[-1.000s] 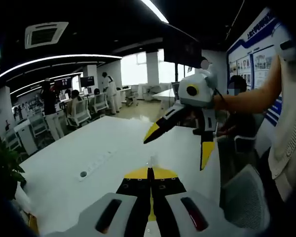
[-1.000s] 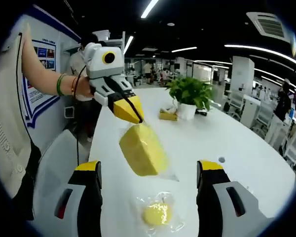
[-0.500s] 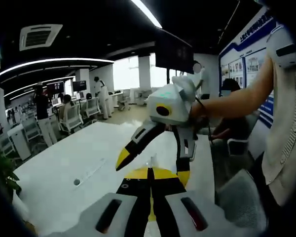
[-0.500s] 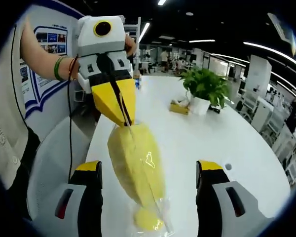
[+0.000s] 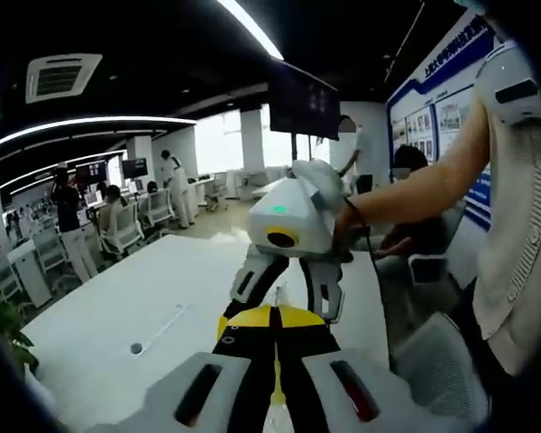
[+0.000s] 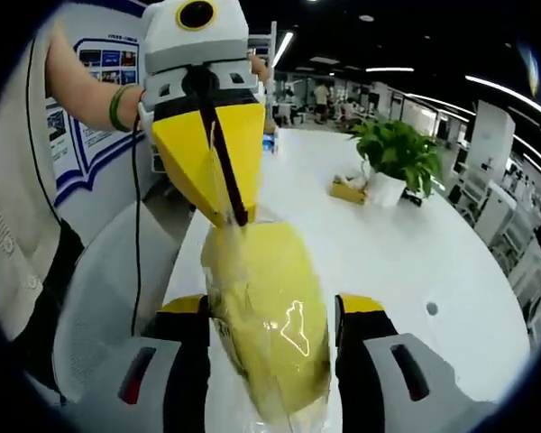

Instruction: Compare the silicone blocks by pressing each to a similar depth, holding the contact briefly, and releasing to observe deformation and rebound differences across the visible hardness samples.

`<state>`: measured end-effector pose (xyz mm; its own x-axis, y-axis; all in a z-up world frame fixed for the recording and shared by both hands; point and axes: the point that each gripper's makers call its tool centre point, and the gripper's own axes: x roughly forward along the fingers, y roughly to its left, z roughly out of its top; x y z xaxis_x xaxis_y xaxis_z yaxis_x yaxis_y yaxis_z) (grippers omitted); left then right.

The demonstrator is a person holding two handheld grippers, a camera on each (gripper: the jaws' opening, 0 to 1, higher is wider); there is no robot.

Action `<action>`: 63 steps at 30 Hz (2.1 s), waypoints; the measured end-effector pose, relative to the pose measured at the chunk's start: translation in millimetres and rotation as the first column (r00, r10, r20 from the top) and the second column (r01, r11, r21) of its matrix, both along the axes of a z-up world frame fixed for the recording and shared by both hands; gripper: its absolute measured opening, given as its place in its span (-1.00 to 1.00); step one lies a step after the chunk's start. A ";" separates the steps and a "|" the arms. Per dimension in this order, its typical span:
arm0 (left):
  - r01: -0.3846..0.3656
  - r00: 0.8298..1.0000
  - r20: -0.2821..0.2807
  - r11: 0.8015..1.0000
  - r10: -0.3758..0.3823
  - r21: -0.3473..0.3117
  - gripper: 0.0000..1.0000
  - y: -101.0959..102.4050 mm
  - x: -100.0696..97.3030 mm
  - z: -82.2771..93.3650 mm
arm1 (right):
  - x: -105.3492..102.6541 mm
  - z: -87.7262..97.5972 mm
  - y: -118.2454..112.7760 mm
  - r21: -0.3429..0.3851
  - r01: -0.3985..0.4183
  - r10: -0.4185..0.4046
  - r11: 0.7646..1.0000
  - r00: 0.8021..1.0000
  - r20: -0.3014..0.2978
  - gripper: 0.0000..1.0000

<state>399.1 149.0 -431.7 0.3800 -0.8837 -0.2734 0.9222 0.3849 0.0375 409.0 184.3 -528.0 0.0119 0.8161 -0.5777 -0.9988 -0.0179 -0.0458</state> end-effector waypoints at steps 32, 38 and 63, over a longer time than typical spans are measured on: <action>0.044 0.998 0.037 0.997 -0.047 0.068 -1.00 -2.6 -22.3 -5.3 | -18.5 -3.7 -6.4 -0.110 0.000 0.000 0.994 1.000 -0.003 -0.92; 0.031 0.999 0.038 0.997 -0.034 0.074 -1.00 -1.4 -21.6 -5.9 | -16.1 -4.2 -6.7 -0.124 0.028 -0.029 0.992 1.000 -0.006 -0.93; 0.021 0.999 0.033 0.997 -0.024 0.076 -1.00 -5.5 -25.5 -1.8 | -21.0 -0.6 -11.9 -0.132 0.038 -0.041 0.990 0.999 -0.016 -0.89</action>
<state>373.6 143.6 -433.5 0.3704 -0.8693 -0.3274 0.9283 0.3588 0.0973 388.0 172.4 -528.6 0.0310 0.7321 -0.6805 -0.9995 0.0172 -0.0270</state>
